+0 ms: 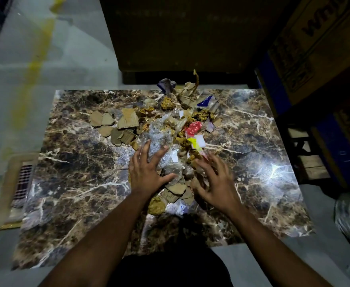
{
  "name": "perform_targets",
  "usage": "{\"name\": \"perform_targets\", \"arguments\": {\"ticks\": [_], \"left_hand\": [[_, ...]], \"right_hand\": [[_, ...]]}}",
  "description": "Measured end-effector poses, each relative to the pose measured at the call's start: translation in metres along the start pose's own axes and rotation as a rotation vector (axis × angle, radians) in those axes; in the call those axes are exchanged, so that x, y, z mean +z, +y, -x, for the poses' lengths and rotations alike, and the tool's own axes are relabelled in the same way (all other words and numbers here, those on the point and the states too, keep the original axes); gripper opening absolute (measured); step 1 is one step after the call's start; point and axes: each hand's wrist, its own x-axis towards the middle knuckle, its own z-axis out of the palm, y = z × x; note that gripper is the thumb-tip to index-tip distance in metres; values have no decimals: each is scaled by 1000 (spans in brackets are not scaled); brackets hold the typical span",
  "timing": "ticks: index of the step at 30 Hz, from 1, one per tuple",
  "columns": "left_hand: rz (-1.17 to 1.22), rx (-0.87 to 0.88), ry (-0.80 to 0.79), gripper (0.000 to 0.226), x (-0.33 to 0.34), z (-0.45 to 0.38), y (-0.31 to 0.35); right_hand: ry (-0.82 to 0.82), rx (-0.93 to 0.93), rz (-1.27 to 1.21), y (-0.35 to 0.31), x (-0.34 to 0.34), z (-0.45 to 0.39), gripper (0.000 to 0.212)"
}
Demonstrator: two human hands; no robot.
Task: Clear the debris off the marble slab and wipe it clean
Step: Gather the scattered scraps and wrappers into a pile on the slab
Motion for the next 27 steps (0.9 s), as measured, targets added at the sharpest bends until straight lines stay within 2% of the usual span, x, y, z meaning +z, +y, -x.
{"name": "perform_targets", "arguments": {"ticks": [2,3,4,6,8,12,14,17,19,22,24,27], "left_hand": [[-12,-1,-3,102,0,0,0],[-14,-3,-4,102,0,0,0],[-12,-4,-4,102,0,0,0],[-14,-2,2,103,0,0,0],[-24,0,4,103,0,0,0],[-15,-4,-1,103,0,0,0],[-14,-1,-2,103,0,1,0],[-23,-7,-8,104,-1,0,0],[-21,-2,1,104,-1,1,1],[-14,3,10,102,-1,2,1],[-17,-6,-2,102,-1,3,1],[-29,-12,-14,103,-2,3,1]], "right_hand": [[160,-3,23,-4,9,24,54],[150,-23,-1,-8,15,35,45],[60,-60,-34,-13,20,44,40],[-224,-120,-59,-25,33,57,44],[-342,-163,-5,-32,50,63,52],[-312,-145,-119,-27,61,51,29],[-255,-85,-242,-30,45,39,31],[-21,-47,-368,-47,6,6,25],[170,-92,-319,-58,-13,-29,20],[315,-77,-140,-65,-21,-84,22],[289,-26,23,-66,-12,-105,23],[33,-4,12,-61,12,-110,23]]}}
